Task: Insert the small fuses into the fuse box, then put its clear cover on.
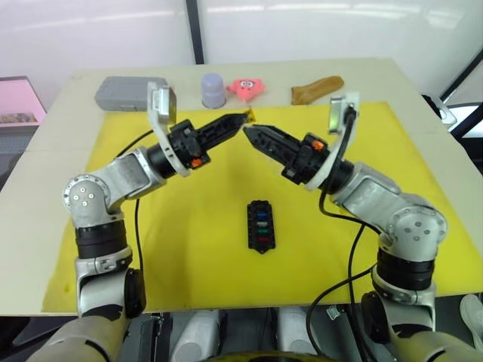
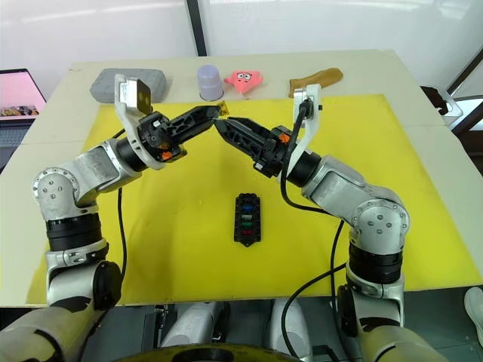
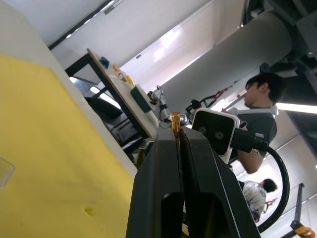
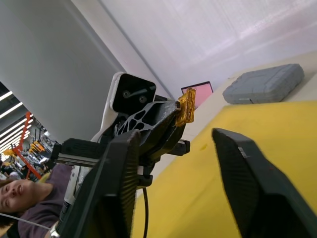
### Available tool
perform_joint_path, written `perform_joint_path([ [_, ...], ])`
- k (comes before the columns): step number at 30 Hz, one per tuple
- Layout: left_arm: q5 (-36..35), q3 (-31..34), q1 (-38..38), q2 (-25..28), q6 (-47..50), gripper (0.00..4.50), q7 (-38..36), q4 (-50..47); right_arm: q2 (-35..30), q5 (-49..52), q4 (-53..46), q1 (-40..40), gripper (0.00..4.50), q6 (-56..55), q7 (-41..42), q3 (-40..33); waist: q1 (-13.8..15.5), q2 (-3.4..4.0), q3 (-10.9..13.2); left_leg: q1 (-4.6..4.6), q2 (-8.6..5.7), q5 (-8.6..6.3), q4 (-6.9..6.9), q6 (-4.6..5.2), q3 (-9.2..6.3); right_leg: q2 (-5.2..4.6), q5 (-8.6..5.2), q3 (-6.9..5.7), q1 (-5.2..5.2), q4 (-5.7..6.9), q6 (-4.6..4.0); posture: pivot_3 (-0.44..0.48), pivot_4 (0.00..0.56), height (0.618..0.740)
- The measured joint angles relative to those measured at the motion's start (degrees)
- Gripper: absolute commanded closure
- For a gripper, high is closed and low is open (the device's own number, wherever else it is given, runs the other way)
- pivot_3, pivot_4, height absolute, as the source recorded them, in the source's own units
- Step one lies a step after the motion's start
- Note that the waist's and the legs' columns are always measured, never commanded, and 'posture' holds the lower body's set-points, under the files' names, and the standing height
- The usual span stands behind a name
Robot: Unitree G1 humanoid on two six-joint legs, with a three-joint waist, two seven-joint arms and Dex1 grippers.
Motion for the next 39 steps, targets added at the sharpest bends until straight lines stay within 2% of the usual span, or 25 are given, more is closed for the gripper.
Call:
perform_joint_path([
  [8, -1.32, -2.06, 0.00, 1.80, -2.29, 4.50, -0.07, -0.09, -0.63, 3.07, 0.40, -0.03, 1.89, -2.20, -1.39, -0.19, 0.01, 0.00, 0.00, 0.00, -0.01, 0.00, 0.00, 0.00, 0.00, 0.00, 0.00, 0.00, 0.00, -0.01, 0.00, 0.000, 0.150, 0.740],
  [25, -1.44, -4.98, -0.08, 1.85, -4.74, 4.50, -1.68, -0.63, -1.53, 5.18, 1.90, -0.55, 1.89, -4.29, -2.24, -0.01, -0.03, 0.00, 0.00, 0.00, 0.00, 0.00, -0.01, 0.00, 0.00, 0.00, 0.00, 0.00, 0.00, -0.01, 0.00, 0.000, 0.150, 0.740],
  [28, -1.43, -5.03, -0.08, 2.07, -4.87, 4.50, -1.99, -0.62, -1.70, 5.33, 1.90, -0.56, 2.79, -4.36, -2.27, 0.13, -0.02, 0.00, 0.00, 0.00, 0.00, 0.00, -0.01, 0.00, 0.00, 0.00, 0.00, 0.00, 0.00, -0.01, 0.00, 0.000, 0.150, 0.740],
  [31, -1.36, -5.12, -0.08, 2.09, -4.96, 4.50, -2.22, -0.62, -1.87, 5.52, 1.90, -0.55, 4.27, -4.45, -2.54, 0.18, -0.02, 0.00, 0.00, 0.00, 0.00, 0.00, -0.01, 0.00, 0.00, 0.00, 0.00, 0.00, 0.00, -0.01, 0.00, 0.000, 0.150, 0.740],
  [32, -1.35, -5.11, -0.08, 2.10, -5.24, 4.50, -2.39, -0.62, -1.94, 5.97, 1.95, -0.51, 4.43, -4.58, -2.76, 0.05, -0.02, 0.00, 0.00, 0.00, 0.00, 0.00, -0.01, 0.00, 0.00, 0.01, 0.00, 0.00, 0.00, -0.01, 0.00, 0.000, 0.150, 0.740],
  [39, 2.41, -5.69, -0.08, 2.22, -6.59, 4.50, -6.14, -1.48, -2.13, 9.69, 1.94, -0.51, 4.43, -5.29, -5.39, 0.06, -0.02, 0.00, 0.00, 0.00, 0.00, 0.00, -0.01, 0.00, 0.01, 0.01, 0.00, 0.00, 0.00, -0.02, 0.00, 0.000, 0.150, 0.740],
])
